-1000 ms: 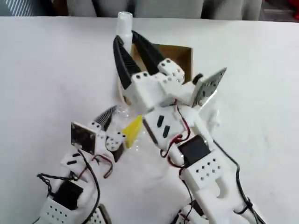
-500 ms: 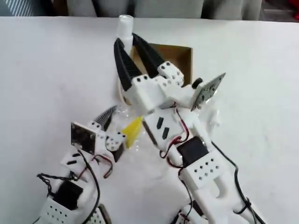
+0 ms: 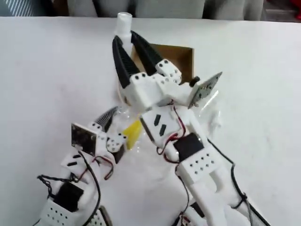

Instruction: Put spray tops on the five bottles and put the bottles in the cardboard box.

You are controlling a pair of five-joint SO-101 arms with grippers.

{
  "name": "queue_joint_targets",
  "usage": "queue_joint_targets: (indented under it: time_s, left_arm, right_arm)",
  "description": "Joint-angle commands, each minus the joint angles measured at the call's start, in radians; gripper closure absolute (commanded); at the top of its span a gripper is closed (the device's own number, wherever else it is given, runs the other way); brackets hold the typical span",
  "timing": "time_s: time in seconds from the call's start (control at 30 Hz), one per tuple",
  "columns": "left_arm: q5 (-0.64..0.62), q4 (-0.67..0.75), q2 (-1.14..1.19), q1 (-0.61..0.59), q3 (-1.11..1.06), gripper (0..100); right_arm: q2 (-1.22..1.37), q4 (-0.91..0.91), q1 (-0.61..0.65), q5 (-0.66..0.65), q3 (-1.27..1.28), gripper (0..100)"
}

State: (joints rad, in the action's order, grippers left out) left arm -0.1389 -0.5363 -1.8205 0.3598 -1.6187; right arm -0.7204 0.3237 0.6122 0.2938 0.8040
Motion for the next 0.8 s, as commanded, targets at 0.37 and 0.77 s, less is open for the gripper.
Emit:
queue_joint_targets:
  time_s: [0.37, 0.77]
  left_arm:
    - [-0.006, 0.029, -0.008, 0.004, 0.008, 98]
    - [-0.006, 0.029, -0.008, 0.004, 0.009, 98]
  right_arm:
    - [-0.016, 0.058, -0.008, 0.034, 0.081, 98.1]
    - [-0.255, -0.067, 0.008, 0.114, 0.288, 98.2]
